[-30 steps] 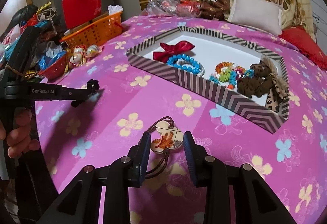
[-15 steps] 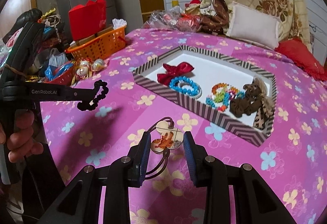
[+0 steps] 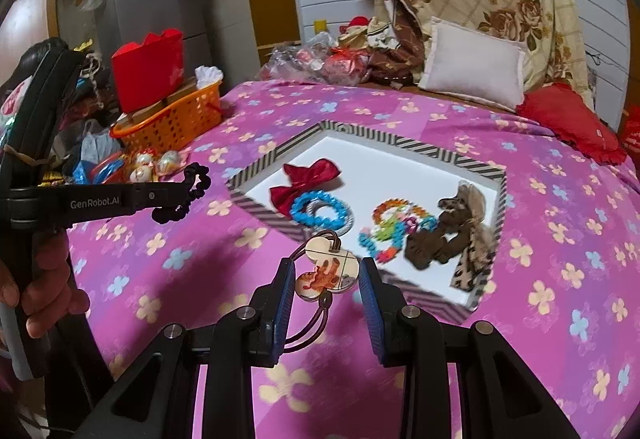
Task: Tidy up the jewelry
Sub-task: 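Carry the black scrunchie and brown cord into the tray and open both tools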
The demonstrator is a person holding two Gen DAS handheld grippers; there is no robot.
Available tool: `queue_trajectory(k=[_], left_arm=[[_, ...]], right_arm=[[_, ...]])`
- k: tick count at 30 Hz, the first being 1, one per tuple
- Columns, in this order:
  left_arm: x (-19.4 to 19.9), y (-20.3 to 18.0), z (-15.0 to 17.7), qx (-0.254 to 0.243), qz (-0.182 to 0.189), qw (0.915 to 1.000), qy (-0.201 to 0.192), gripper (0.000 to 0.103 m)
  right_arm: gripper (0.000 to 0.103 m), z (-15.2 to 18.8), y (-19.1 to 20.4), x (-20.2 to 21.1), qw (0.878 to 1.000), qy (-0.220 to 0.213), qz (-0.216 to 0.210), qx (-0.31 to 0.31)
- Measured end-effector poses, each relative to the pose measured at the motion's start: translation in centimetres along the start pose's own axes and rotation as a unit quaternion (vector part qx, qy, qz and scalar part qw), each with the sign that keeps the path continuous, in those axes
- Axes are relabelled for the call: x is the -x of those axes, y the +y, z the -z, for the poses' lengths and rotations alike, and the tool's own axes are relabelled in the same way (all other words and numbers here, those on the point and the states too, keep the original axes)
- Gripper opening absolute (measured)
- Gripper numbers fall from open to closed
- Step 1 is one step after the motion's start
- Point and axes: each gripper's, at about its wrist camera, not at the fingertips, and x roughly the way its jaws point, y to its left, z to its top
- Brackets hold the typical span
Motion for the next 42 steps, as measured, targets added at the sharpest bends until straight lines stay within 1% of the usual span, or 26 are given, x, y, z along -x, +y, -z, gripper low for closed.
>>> queue_trajectory(k=[7, 13, 16, 21, 26, 29, 34, 42], left_arm=[[-1.5, -1.7, -2.2, -0.015, -0.004, 0.9999, -0.007, 0.004], [-3.6, -3.2, -3.9, -0.026, -0.006, 0.9996, -0.005, 0.004], [-4.9, -4.1, -4.5, -0.038, -0.016, 0.9991, -0.009, 0.004], [-7.7, -5.4, -5.3, -0.050, -0.025, 0.9984, -0.001, 0.005], [-10.9, -6.5, -5.7, -0.055, -0.024, 0.9980, 0.017, 0.004], [-12.5, -6.9, -5.5, -0.058, -0.019, 0.9977, 0.030, 0.004], [-14.4, -7.2, -4.8, -0.056, 0.003, 0.9972, 0.050, 0.005], [-15.8, -5.9, -4.1, -0.031, 0.042, 0.9961, 0.071, 0.004]], right_arm=[[0.031, -1.3, -2.1, -1.0, 1.000, -0.003, 0.007, -0.013], [0.032, -2.7, -3.7, -3.0, 1.000, 0.000, 0.009, -0.025], [0.032, -3.4, -4.4, -4.4, 0.999, 0.006, 0.008, -0.031], [0.032, -4.3, -5.8, -7.2, 0.999, 0.019, 0.010, -0.040], [0.032, -4.2, -7.0, -9.9, 0.998, 0.041, 0.014, -0.045], [0.032, -3.9, -7.5, -10.9, 0.998, 0.050, 0.015, -0.046], [0.032, -3.4, -8.0, -11.8, 0.997, 0.061, 0.019, -0.044], [0.032, -2.9, -8.5, -12.8, 0.996, 0.073, 0.028, -0.043]])
